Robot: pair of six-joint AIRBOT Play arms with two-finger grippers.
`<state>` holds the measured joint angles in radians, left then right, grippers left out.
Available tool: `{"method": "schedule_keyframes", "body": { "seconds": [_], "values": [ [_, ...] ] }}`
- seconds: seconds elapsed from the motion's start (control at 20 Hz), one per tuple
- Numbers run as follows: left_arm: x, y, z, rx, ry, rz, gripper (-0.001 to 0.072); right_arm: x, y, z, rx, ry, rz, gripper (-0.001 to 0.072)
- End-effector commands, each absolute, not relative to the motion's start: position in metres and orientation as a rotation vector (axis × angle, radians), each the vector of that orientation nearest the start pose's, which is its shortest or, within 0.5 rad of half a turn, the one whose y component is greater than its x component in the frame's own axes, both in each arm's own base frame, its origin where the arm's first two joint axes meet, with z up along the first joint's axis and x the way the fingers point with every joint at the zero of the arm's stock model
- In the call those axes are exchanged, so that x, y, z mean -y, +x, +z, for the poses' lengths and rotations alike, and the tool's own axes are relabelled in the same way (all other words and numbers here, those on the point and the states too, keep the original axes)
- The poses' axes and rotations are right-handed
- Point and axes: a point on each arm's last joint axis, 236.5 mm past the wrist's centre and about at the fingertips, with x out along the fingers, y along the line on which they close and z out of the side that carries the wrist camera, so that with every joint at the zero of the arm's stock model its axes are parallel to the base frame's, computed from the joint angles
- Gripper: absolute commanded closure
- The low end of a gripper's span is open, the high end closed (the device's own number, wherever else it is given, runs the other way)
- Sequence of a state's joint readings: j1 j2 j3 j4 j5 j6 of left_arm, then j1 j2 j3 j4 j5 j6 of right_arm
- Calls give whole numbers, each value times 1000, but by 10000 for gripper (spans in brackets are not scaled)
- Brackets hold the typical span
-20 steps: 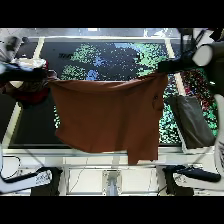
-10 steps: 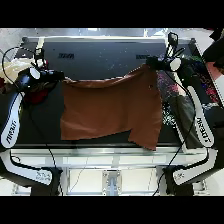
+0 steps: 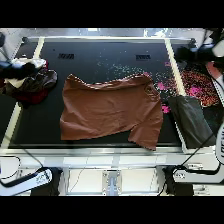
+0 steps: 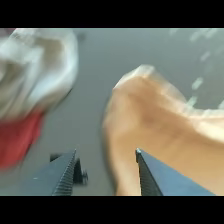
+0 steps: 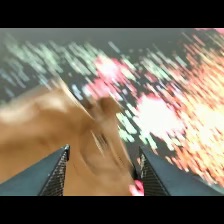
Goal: Fold the shirts.
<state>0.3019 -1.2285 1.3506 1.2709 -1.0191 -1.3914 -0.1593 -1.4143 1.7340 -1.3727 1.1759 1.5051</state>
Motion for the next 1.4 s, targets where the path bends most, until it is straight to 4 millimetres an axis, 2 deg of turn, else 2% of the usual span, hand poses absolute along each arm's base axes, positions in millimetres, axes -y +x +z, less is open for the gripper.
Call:
{"method": "schedule_keyframes", "body": {
  "seconds": [0.0,0.1,0.2,0.25,0.35,0.45,0.55,0.65,0.85,1.0,1.2,1.35],
  "values": [
    [-87,341,71,-1042,-443,153,267,61,419,155,-1033,189,12,218],
    [-69,280,14,-1196,-617,235,267,54,412,135,-1065,259,46,218],
    [-28,222,-29,-1414,-774,207,267,48,415,124,-1076,282,68,218],
    [-6,203,-43,-1496,-855,169,267,45,419,125,-1062,293,80,218],
    [27,185,-65,-1555,-995,127,267,40,427,130,-1023,294,108,218],
    [49,183,-79,-1534,-1123,115,267,36,428,132,-1016,293,133,218],
    [55,193,-87,-1469,-1205,133,267,33,426,131,-1024,293,144,218],
    [56,205,-85,-1413,-1252,136,267,33,424,131,-1029,293,146,218],
    [44,213,-91,-1363,-1234,179,267,32,425,132,-1027,298,150,218],
    [47,207,-91,-1394,-1238,180,267,27,425,133,-1024,313,166,218],
    [40,213,-94,-1357,-1224,207,268,26,425,134,-1022,317,169,218],
    [43,207,-101,-1397,-1244,214,268,21,426,136,-1014,336,188,218]
  ]
}}
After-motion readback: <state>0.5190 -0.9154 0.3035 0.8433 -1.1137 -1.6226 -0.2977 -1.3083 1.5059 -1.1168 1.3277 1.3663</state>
